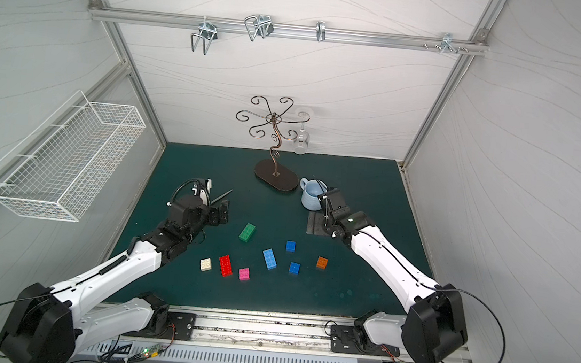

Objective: Assemble a spoon with lego
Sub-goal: Pick up the lego brick from the center of the board.

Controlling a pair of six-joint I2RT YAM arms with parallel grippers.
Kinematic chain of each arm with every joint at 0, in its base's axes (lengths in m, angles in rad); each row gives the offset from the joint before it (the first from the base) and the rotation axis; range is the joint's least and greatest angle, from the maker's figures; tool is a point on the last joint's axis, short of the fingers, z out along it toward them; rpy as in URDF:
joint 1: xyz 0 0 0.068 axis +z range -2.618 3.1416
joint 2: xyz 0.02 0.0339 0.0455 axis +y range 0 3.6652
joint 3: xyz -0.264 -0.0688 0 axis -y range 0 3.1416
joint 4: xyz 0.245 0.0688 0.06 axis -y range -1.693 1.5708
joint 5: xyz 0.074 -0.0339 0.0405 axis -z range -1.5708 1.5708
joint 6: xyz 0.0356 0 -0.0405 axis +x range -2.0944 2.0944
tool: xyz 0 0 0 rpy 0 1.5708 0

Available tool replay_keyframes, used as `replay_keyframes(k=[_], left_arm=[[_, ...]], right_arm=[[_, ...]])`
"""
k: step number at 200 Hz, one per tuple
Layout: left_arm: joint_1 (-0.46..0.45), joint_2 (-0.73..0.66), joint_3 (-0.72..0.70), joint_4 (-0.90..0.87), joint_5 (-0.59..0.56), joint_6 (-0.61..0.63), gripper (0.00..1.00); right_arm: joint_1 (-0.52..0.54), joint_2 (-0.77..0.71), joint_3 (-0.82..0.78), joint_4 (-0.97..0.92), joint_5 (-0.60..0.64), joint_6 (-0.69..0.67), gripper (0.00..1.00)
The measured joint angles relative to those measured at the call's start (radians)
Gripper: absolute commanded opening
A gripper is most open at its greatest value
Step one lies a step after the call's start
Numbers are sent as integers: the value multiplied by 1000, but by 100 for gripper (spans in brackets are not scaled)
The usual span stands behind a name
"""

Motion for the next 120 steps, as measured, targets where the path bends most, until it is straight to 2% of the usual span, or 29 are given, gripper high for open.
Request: replay_keyframes(k=[32, 58, 120], left_arm=[[-60, 10, 4, -90, 41, -66, 100], [-102, 19, 4, -140, 58, -92, 100], [-113, 19, 3, -149, 107, -115, 100]], right_arm=[[0, 85, -64, -73, -86, 69, 80], [0, 162, -67, -71, -144, 92, 77], [0, 258, -63, -64, -189, 118, 62]])
